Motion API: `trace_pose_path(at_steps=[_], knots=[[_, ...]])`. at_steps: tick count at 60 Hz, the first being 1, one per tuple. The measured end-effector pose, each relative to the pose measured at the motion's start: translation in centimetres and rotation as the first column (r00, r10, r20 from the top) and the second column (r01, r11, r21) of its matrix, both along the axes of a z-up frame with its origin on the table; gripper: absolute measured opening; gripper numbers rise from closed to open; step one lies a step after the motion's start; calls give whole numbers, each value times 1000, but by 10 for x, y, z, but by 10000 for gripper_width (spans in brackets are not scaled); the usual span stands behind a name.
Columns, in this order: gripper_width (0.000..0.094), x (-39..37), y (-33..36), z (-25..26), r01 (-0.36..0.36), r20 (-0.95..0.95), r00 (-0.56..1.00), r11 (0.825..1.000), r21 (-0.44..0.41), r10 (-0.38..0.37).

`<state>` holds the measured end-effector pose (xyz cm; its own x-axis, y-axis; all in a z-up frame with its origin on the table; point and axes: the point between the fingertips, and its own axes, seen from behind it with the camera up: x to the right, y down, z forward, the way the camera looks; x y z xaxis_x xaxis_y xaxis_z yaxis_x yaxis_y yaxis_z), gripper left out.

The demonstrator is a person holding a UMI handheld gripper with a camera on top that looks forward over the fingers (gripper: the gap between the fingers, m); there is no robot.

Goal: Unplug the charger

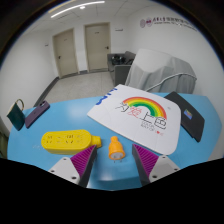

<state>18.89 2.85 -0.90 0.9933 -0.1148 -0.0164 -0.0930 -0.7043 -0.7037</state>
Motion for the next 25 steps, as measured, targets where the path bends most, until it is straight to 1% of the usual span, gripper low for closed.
trace_pose_path(at_steps=[6,11,17,25], knots=[[775,-2,-3,14,31,-18,999,999,44,-30],[821,-7,-9,34,35,-50,998,995,93,-30],[831,-9,-25,65,37,-76,997,988,149,-26],[836,4,-60,104,49,-103,994,975,218,-27]])
